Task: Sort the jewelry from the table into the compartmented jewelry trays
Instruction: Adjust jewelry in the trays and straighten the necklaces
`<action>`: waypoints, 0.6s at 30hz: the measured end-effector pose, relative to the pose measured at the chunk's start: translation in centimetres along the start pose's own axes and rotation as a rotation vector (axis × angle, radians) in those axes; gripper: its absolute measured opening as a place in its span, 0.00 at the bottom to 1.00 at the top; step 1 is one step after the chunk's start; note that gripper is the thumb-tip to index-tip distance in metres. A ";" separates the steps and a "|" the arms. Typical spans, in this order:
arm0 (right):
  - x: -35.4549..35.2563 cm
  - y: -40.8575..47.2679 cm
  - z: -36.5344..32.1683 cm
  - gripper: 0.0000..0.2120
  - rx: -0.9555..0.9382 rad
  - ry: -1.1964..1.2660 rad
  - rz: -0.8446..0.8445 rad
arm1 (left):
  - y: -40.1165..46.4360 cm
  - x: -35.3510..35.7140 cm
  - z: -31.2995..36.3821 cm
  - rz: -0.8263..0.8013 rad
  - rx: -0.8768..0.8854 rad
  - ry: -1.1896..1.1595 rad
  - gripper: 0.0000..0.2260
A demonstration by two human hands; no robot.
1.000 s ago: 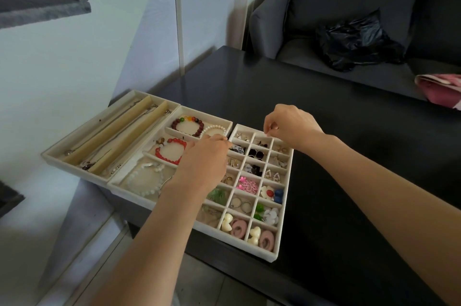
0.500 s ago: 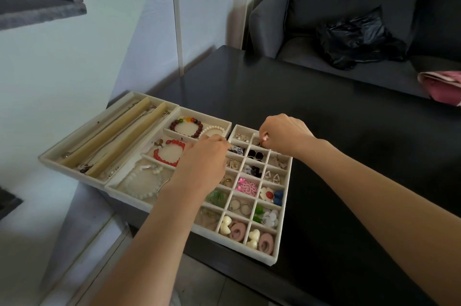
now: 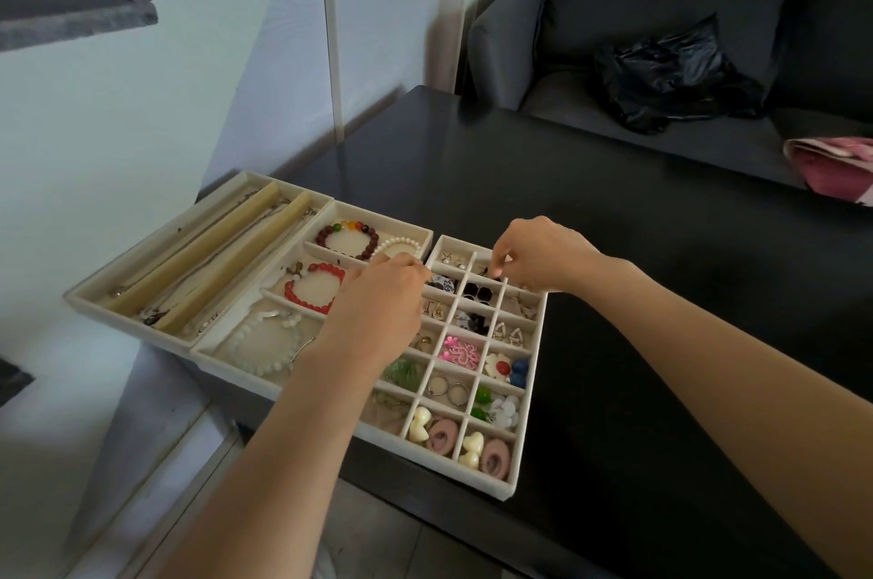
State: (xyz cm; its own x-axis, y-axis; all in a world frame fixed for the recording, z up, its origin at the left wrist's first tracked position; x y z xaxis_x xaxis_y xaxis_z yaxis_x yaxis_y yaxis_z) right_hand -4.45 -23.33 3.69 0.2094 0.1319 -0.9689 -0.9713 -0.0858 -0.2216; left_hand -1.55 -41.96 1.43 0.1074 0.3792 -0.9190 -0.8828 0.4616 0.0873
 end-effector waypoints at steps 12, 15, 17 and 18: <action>-0.2 0.4 -1.3 0.07 0.099 -0.164 0.061 | 0.1 0.1 0.0 -0.003 -0.003 0.011 0.18; -0.2 0.8 -1.7 0.06 0.089 -0.197 0.041 | 0.1 0.2 -0.1 0.000 0.001 0.016 0.18; -0.1 1.0 -1.8 0.06 0.094 -0.195 0.022 | 0.1 0.2 -0.1 0.000 0.003 0.012 0.18; -0.1 1.1 -1.8 0.06 0.098 -0.187 0.015 | 0.1 0.2 -0.1 0.000 0.003 0.010 0.18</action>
State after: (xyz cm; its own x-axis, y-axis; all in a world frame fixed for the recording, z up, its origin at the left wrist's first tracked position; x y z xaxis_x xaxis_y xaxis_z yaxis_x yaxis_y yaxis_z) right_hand -5.30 -25.22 3.35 0.1787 0.3135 -0.9326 -0.9825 0.0061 -0.1862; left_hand -1.65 -41.90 1.27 0.1031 0.3709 -0.9229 -0.8812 0.4644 0.0882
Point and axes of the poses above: each hand's wrist, its own y-axis towards the middle knuckle, its own x-axis out of the palm, z = x × y, the point moved 1 cm from there along y, towards the middle knuckle, and after that the axes turned 11 degrees about -y, right-handed, at the moved point
